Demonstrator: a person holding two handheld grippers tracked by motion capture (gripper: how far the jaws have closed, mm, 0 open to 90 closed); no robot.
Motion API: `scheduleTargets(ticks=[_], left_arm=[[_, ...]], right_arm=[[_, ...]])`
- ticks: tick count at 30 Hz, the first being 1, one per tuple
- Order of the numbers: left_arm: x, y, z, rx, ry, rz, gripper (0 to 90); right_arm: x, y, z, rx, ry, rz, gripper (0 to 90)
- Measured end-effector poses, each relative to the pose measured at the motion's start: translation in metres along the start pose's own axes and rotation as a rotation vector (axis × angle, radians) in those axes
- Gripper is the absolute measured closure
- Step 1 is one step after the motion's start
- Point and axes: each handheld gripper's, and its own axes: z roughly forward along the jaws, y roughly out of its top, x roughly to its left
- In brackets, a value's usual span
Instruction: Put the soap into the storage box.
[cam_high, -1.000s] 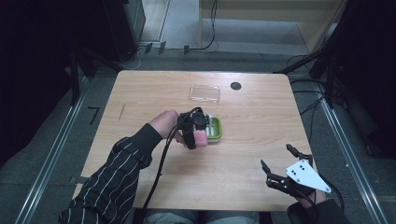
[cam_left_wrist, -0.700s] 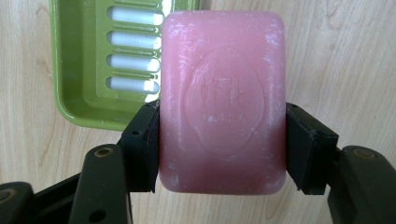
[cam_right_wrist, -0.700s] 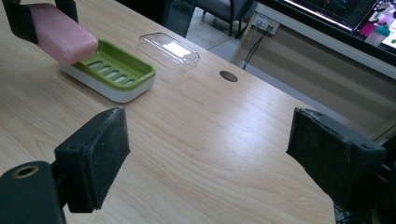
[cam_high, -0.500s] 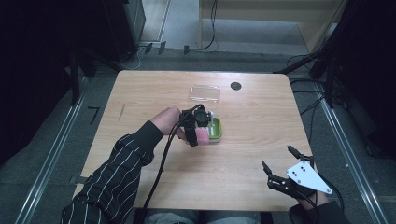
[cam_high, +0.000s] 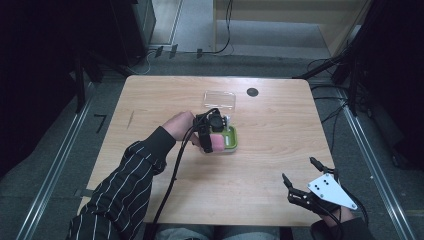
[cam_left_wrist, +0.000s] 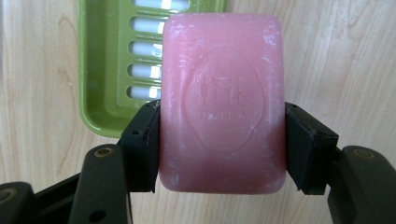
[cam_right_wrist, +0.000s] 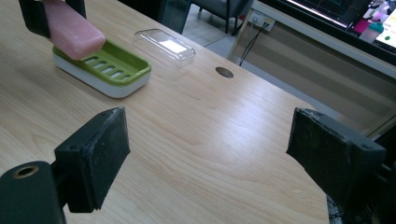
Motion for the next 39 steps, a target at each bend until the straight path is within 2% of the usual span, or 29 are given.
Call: scheduleTargets(ticks=[15,23,24,31,39], left_arm=[[0.009,0.004,0.004,0.003,-0.003,0.014,38.5],[0.014,0.006,0.006,-0.010,-0.005,0.004,38.5],[0.015,0.006,0.006,-0.016,-0.003,-0.006,38.5],[0.021,0.007,0.008,-0.022,0.001,-0.006,38.5],[0.027,0.010,0.012,-0.051,0.028,-0.023,38.6]], right_arm=[[0.000,-0.001,-0.001,0.004,-0.004,-0.003,13.0],[0.000,-0.001,-0.001,0.007,-0.004,-0.003,13.0],[0.000,-0.001,-0.001,0.007,-0.005,-0.004,13.0],[0.000,-0.001,-0.002,0.008,-0.008,-0.002,13.0],[0.000,-0.001,-0.001,0.009,-0.009,-0.002,13.0]])
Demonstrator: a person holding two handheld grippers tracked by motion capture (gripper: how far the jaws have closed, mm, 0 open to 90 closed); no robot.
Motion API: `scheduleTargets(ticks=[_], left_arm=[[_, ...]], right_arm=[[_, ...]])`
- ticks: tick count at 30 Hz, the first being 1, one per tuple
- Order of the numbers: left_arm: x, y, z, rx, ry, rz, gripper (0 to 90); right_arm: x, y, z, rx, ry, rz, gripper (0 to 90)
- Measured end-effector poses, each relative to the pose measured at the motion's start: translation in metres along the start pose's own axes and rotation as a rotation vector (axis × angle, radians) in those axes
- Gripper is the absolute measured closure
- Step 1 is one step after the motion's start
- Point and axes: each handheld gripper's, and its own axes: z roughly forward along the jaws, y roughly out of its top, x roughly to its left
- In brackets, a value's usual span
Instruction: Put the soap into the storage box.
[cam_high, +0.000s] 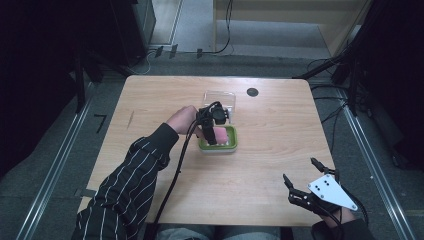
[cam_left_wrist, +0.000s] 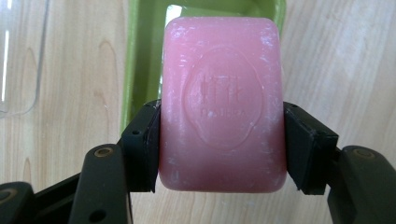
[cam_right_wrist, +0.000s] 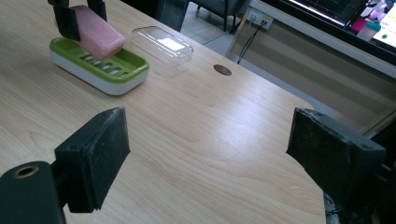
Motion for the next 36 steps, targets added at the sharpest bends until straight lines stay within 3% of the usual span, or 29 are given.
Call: scheduleTargets(ticks=[10,20,25,36], left_arm=[[0.003,0.000,0.008,-0.028,0.015,0.000,38.6],[0.007,0.000,0.018,-0.023,0.026,-0.001,38.6],[0.007,0.000,0.024,-0.030,0.018,0.015,38.5],[0.009,-0.002,0.029,-0.020,0.002,0.005,38.4]], right_arm=[[0.000,0.000,0.000,0.000,0.000,0.000,13.0],[0.000,0.000,0.000,0.000,0.002,0.000,13.0],[0.000,0.000,0.000,0.000,0.002,0.001,13.0],[0.000,0.000,0.000,-0.001,0.003,0.001,13.0]])
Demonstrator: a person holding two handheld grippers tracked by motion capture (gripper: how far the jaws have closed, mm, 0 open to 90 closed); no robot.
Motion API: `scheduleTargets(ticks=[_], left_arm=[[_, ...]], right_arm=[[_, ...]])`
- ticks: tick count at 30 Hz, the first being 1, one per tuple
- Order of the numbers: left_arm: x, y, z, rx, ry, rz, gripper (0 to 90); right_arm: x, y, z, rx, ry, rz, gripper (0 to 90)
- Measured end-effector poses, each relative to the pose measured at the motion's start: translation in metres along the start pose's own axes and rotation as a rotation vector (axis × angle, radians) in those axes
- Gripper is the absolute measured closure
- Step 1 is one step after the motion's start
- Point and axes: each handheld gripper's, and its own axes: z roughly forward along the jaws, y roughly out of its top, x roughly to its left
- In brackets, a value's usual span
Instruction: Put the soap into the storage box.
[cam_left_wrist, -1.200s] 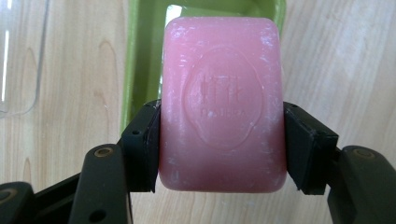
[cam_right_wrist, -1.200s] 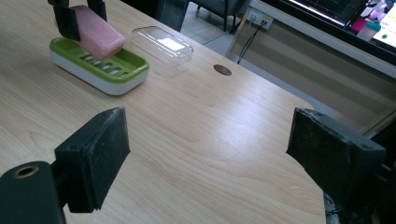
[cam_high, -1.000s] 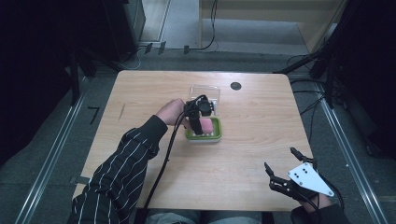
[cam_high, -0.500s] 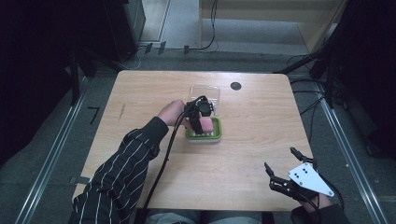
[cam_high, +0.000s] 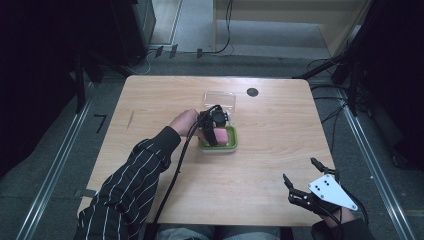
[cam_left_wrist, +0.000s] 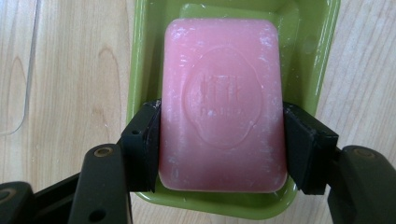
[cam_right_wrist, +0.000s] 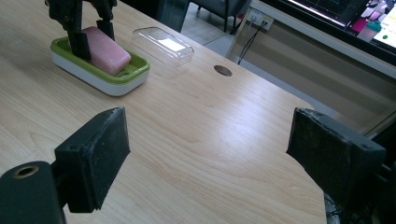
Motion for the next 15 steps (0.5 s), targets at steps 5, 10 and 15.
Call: scheduleTargets(ticks=[5,10,15], left_arm=[[0.0009,-0.0012,0.0019,0.002,0.001,-0.012,38.3],[0.0004,-0.0006,0.0021,0.009,0.000,-0.013,38.2],[0.0013,-0.0008,-0.0039,-0.019,-0.018,-0.034,35.4]], right_arm=[[0.0002,0.0001,0.0002,-0.002,0.000,-0.002,13.0],[0.0003,0.0002,0.0003,-0.001,0.000,-0.002,13.0],[0.0001,0.0001,0.0005,0.001,0.003,-0.004,13.0]])
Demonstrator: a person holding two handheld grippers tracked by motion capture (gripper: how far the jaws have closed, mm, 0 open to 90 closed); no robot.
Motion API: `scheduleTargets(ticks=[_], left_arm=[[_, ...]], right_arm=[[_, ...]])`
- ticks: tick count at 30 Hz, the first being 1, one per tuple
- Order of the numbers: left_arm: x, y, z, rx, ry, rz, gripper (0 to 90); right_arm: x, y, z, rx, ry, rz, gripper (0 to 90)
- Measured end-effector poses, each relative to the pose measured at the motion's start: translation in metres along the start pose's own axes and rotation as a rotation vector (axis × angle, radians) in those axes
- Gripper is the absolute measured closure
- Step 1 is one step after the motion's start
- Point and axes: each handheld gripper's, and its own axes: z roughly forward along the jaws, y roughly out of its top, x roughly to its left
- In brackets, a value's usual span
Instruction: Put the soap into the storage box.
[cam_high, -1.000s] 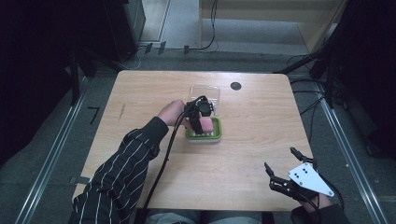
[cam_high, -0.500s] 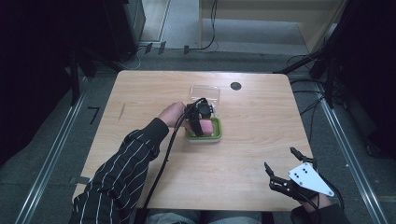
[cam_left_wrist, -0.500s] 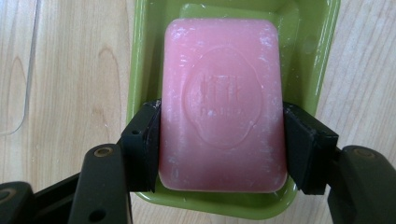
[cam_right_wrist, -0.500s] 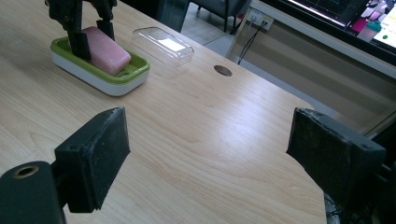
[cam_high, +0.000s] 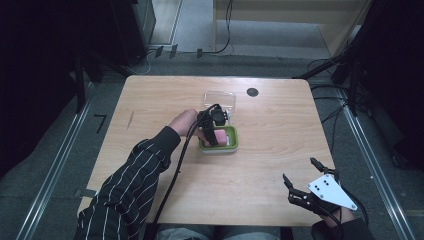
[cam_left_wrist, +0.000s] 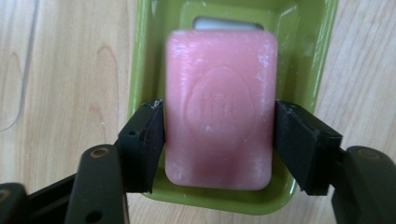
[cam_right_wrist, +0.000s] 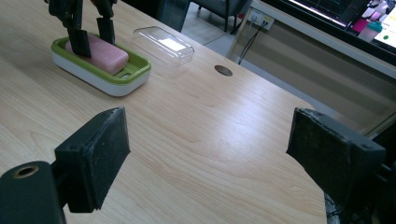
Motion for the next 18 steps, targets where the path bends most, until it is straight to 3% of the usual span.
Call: scheduleTargets(ticks=[6,14,18], left_arm=[[0.001,-0.001,-0.005,0.016,0.008,-0.035,28.4],[-0.002,-0.005,-0.015,0.045,0.057,-0.079,13.1],[-0.006,-0.008,-0.026,0.057,0.072,-0.090,12.4]], right_arm=[[0.000,0.000,0.000,-0.003,-0.001,0.002,13.0],[0.000,0.000,0.000,-0.005,-0.001,0.002,13.0],[0.001,0.001,0.000,-0.004,0.001,0.002,13.0]])
